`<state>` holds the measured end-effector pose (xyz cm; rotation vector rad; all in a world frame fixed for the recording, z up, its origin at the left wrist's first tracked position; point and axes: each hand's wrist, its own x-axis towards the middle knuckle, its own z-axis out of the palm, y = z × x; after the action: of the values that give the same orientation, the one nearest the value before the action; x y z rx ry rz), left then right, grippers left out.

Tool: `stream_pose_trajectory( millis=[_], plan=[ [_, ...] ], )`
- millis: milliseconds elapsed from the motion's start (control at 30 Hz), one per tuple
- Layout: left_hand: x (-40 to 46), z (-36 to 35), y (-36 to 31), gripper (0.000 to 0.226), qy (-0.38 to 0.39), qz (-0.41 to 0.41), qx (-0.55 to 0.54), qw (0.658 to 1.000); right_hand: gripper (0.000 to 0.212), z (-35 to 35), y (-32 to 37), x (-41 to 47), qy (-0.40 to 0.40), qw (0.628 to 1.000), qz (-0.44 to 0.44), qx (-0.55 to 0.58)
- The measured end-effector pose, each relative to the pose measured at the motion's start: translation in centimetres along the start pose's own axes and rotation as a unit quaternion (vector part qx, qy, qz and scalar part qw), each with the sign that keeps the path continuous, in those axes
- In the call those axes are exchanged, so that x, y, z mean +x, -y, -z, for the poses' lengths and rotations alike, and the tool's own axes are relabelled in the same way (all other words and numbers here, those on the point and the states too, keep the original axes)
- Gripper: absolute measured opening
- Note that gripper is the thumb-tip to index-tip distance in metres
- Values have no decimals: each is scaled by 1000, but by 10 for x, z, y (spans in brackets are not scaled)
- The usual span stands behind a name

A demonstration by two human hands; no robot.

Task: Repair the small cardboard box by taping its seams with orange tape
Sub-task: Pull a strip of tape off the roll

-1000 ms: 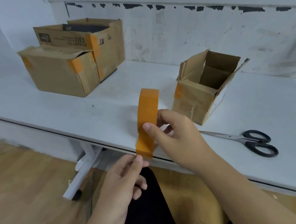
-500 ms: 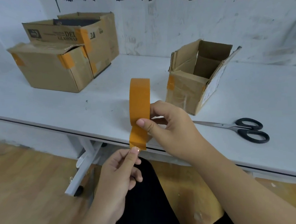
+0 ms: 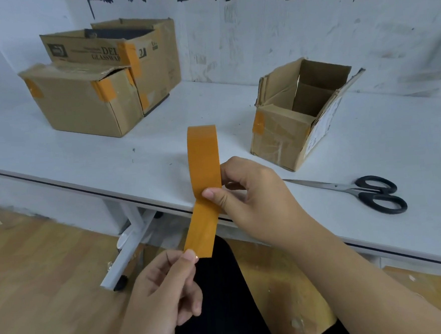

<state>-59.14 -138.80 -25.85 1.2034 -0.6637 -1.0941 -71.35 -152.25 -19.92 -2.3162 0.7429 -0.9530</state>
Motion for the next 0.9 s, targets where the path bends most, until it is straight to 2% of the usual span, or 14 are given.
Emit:
stream_pose_trajectory(
  millis=[200,367,467,600,767,900],
  plan=[
    [-8,8,19,42,-6,27,35,999,27,-5,1,-2,-4,994,40,-103],
    [5,10,32,39,-25,31,53,998,23,-4,2,-1,27,995,32,-85],
    [17,6,40,29,-12,39,59,997,22,-5,1,-1,34,993,50,-99],
    [36,2,47,30,1,31,86,996,23,-6,0,-2,40,993,46,-103],
    [58,-6,48,25,-21,22,97,995,24,-5,1,-1,35,992,38,-118],
    [67,-12,44,31,-29,17,110,993,19,-3,5,0,37,994,20,-97]
  ],
)
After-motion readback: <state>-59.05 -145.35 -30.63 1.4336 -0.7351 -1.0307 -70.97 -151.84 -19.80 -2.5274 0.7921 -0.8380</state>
